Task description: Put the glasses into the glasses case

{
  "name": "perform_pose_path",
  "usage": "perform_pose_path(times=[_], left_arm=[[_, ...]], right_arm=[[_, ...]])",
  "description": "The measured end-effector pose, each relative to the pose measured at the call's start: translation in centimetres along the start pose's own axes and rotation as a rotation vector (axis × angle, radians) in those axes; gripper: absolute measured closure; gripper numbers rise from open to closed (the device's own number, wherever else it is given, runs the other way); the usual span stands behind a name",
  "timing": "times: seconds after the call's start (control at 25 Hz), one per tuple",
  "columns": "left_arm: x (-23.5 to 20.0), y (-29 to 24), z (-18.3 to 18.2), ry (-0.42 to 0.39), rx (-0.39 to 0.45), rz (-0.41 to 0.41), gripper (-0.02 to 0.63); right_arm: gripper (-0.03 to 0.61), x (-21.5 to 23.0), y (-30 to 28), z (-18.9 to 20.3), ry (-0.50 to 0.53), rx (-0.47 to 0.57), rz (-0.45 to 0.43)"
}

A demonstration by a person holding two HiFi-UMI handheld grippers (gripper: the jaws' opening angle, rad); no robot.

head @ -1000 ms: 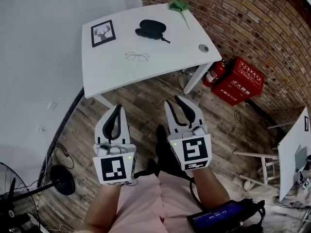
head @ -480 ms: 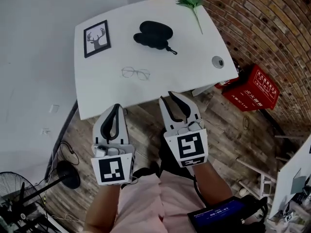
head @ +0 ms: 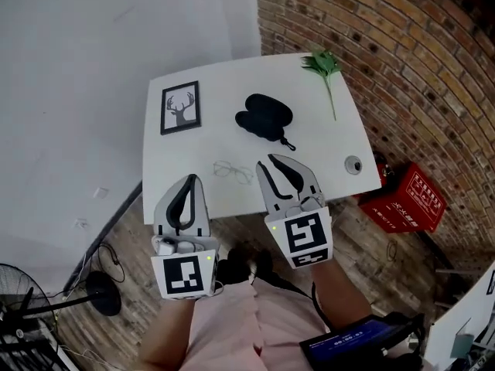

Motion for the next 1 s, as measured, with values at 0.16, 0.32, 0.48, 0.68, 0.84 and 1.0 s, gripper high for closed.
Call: perform_pose_path(times=[0.16, 0.32, 0.48, 0.68, 0.84, 1.0], left_arm=[[-1.9, -1.3, -0.3, 0.013, 0.011, -0.048, 0.609], [-3.2, -2.9, 0.9, 0.039, -0.010, -0.057, 0.609], [-4.3, -5.2, 2.8, 0.071, -0.053, -0.039, 0.609], [-5.8, -8.5, 6.2, 0.110, -0.110, -0.012, 0.609], [-5.9, -10.0, 9.2, 0.147, -0.174, 0.017, 0.609], [-5.2, -11.0, 11.6, 0.177, -0.229, 0.043, 0.609]], right_arm=[[0.500, 0.2, -2.6, -1.1, 0.037, 0.004, -0.051], [0.502, -0.3, -5.2, -0.3, 0.058, -0.039, -0.110], [0.503, -0.7, -8.0, 1.6, 0.070, -0.107, -0.177], [0.502, -1.6, -11.3, 5.2, 0.068, -0.207, -0.256], [0.503, -2.1, -12.3, 9.0, 0.048, -0.303, -0.296], [0.503, -2.2, -12.6, 12.0, 0.063, -0.389, -0.322]])
Point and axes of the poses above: the fingertips, and each gripper's own axes: y backward along the fingers, x to its right, z out of its underside, the point moved 8 cm from there along y, backward along the fingers
